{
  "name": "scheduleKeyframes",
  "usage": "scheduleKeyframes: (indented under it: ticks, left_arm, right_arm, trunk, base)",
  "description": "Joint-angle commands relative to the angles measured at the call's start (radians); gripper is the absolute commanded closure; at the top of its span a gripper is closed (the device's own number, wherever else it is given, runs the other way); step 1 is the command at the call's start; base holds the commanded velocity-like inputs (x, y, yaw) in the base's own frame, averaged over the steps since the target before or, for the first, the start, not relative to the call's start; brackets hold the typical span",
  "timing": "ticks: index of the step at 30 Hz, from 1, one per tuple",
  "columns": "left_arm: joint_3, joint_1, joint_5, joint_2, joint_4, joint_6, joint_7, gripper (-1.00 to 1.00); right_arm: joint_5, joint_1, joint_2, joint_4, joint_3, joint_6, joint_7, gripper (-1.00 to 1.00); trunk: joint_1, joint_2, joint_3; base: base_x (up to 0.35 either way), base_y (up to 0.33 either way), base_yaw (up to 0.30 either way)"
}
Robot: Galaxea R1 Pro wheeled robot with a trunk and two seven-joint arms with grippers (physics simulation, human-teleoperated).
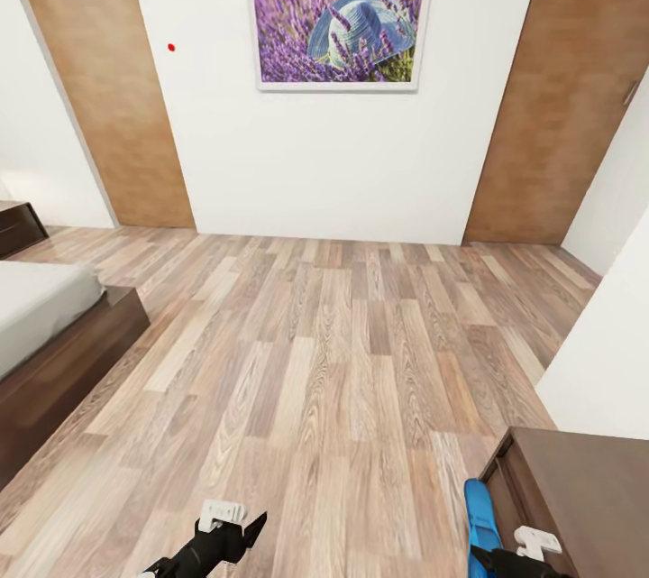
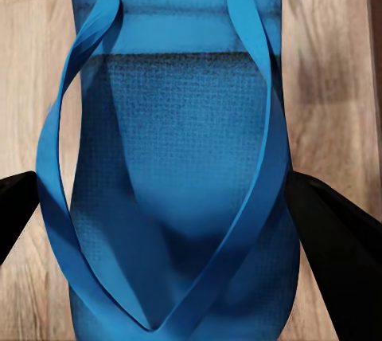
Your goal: In the bedroom, move the book from the bed onto either nightstand, and place the two sandals side by side next to the bed.
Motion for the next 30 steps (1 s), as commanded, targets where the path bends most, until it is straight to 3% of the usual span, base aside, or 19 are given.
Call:
scheduleKeyframes:
  ticks: [1,19,30]
  left_arm:
    - [0.001,-0.001,0.008,0.0,0.001,0.001,-0.006,-1.0]
    - [0.001,-0.001,0.008,0.0,0.001,0.001,-0.006,-1.0]
    - [0.001,-0.001,0.008,0.0,0.001,0.001,-0.006,-1.0]
  right_arm:
    - [-0.005,0.0,0.0,0.0,-0.002,0.002,0.004,1.0]
    - [-0.003,0.0,0.0,0.0,-0.002,0.002,0.006,1.0]
    - [-0.003,0.0,0.0,0.0,-0.002,0.002,0.005,1.0]
  trunk:
    - [0.0,0.0,-0.001]
    - [0.0,0.0,-0.001]
    - [0.0,0.0,-0.001]
  base:
    - [0.196,0.0,0.0]
    - [0.196,0.0,0.0]
    - [0.202,-0.12,0.0]
